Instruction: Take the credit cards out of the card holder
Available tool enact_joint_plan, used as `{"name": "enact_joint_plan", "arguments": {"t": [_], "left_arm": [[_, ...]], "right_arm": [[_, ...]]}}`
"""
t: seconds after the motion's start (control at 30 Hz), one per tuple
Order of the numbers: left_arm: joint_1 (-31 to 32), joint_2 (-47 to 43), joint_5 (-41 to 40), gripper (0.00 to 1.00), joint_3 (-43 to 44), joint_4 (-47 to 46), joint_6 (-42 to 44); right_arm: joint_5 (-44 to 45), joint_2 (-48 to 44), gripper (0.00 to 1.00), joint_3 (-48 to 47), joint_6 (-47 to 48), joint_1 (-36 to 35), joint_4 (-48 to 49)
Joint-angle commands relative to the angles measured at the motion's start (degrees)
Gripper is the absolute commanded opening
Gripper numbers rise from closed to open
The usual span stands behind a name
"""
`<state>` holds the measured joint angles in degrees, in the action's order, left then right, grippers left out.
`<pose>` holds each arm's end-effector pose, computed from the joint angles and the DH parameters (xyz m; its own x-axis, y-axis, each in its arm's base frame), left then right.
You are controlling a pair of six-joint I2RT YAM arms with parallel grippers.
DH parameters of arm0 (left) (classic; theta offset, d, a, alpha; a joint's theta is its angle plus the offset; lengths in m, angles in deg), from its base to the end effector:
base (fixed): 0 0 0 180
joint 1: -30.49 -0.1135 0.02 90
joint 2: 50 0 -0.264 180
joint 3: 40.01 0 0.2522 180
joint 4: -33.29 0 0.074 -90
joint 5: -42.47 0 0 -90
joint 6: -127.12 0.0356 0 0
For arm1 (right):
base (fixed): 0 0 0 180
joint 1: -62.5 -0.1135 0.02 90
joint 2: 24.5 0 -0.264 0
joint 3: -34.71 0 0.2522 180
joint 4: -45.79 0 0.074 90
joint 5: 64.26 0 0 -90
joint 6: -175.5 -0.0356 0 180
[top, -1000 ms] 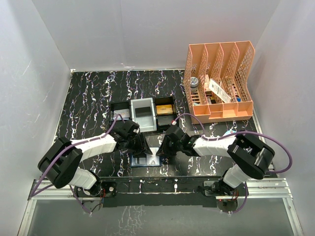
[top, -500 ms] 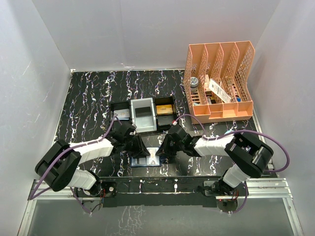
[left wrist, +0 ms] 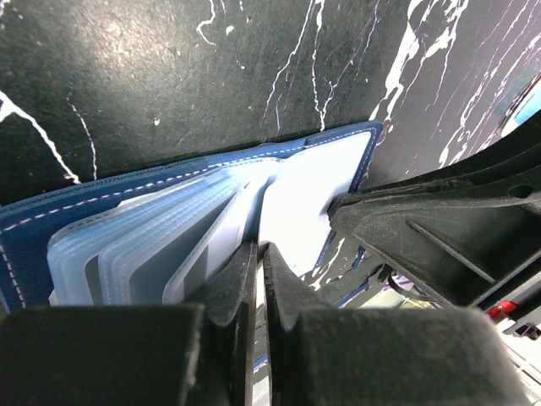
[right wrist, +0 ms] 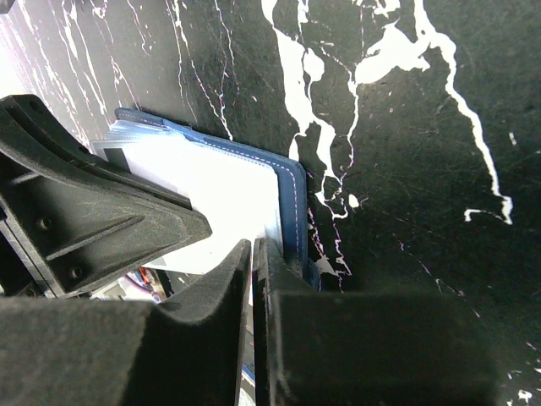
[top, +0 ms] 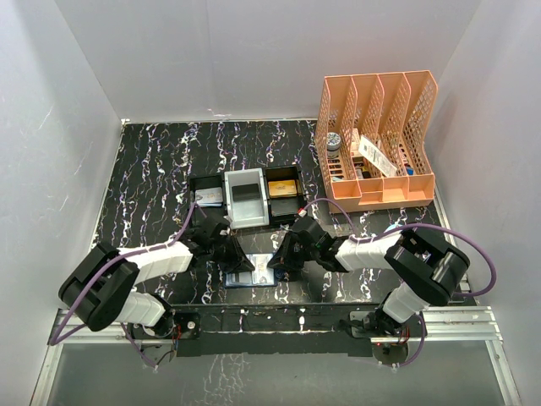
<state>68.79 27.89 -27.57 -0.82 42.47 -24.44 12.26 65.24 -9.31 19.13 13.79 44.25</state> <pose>0.1757 -0.1543 0.1342 -0.9475 -0.3049 -0.0968 -0.1489 0.6879 -0.7103 0.1710 0.2073 0.1172 -0.9593 0.2578 -0.1152 0.1093 0.7151 0.6904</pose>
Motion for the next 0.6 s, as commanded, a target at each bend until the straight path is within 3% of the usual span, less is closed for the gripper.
{"name": "enact_joint_plan", "arguments": {"t": [0.0, 0.3, 0.57], "left_arm": [[1.69, 0.03, 0.77, 0.0, 0.38, -1.23, 0.18], [1.56, -6.46, -3.62, 0.0, -0.52, 4.4, 2.91], [1.64, -7.74, -5.5, 0.0, 0.2, 9.02, 5.08]], "right_arm": [[1.38, 5.15, 0.06, 1.69, 1.63, -2.39, -8.12], [4.41, 4.35, 0.15, -0.14, 2.8, -2.36, -12.4], [4.59, 4.3, 0.16, -0.23, 3.02, -2.28, -12.7]]}}
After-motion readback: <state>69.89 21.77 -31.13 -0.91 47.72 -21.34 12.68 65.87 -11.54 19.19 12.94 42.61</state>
